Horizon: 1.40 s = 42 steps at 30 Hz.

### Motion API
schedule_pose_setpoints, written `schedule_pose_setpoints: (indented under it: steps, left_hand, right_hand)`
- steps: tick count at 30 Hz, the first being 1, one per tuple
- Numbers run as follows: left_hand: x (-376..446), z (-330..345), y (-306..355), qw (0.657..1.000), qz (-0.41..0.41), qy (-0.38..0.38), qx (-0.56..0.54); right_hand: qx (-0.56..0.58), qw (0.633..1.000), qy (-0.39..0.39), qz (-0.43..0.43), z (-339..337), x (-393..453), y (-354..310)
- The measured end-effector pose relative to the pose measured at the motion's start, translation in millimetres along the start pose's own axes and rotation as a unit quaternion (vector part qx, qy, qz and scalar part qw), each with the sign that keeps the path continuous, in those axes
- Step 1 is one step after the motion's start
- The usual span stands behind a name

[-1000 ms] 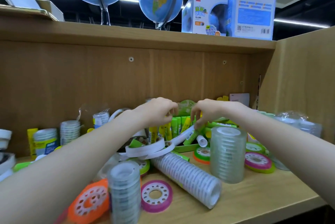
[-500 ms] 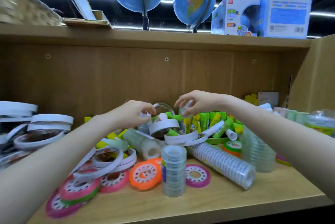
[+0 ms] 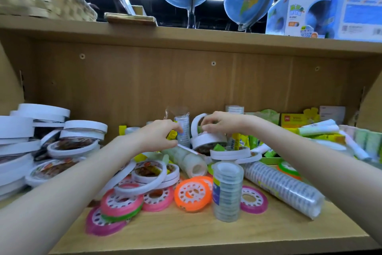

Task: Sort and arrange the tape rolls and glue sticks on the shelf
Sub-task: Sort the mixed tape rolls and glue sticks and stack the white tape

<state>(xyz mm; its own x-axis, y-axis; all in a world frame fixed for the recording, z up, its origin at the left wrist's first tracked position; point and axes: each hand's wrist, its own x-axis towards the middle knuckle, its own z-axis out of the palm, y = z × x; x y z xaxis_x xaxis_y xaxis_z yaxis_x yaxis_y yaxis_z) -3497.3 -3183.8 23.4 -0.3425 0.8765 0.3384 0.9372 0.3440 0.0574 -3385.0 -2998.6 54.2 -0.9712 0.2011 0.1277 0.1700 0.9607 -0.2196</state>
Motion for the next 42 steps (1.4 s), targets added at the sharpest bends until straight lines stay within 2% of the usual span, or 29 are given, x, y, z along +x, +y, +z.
schedule_pose_setpoints:
  steps: [6, 11, 17, 19, 25, 29, 32, 35, 38, 40, 42]
  left_hand:
    - [3, 7, 7, 0.999, 0.027, -0.001, -0.044]
    - [5, 7, 17, 0.996, 0.064, -0.059, -0.017]
    - [11, 13, 13, 0.997, 0.051, -0.064, -0.008]
    - [13, 15, 12, 0.997, 0.062, -0.051, -0.017]
    - [10, 18, 16, 0.996, 0.059, -0.045, -0.046]
    - [9, 16, 18, 0.996, 0.052, -0.035, -0.058]
    - [11, 11, 20, 0.997, 0.045, 0.005, -0.063]
    - [17, 9, 23, 0.994, 0.022, 0.103, -0.032]
    - [29, 7, 31, 0.983, 0.014, 0.181, -0.039]
    - [37, 6, 41, 0.978, 0.045, 0.191, -0.070]
    - [46, 6, 54, 0.977, 0.082, 0.177, -0.089]
  right_hand:
    - [0.075, 0.996, -0.011, 0.053, -3, 3, -3]
    - [0.041, 0.997, 0.028, 0.057, -7, 6, 0]
    - [-0.013, 0.993, -0.095, 0.068, -16, 10, -11]
    - [-0.018, 0.992, -0.106, 0.063, -13, 15, -11]
    - [0.040, 0.999, 0.009, 0.030, 0, 9, -1]
    - [0.035, 0.997, 0.072, 0.023, -3, 4, -5]
    - [0.080, 0.993, 0.073, 0.037, -29, -9, -3]
    - [0.088, 0.993, 0.059, 0.045, -63, -38, 13]
    - [0.175, 0.980, 0.071, 0.059, -87, -71, 37]
    - [0.223, 0.969, 0.071, 0.074, -98, -87, 58]
    - [0.196, 0.974, 0.055, 0.102, -105, -94, 81]
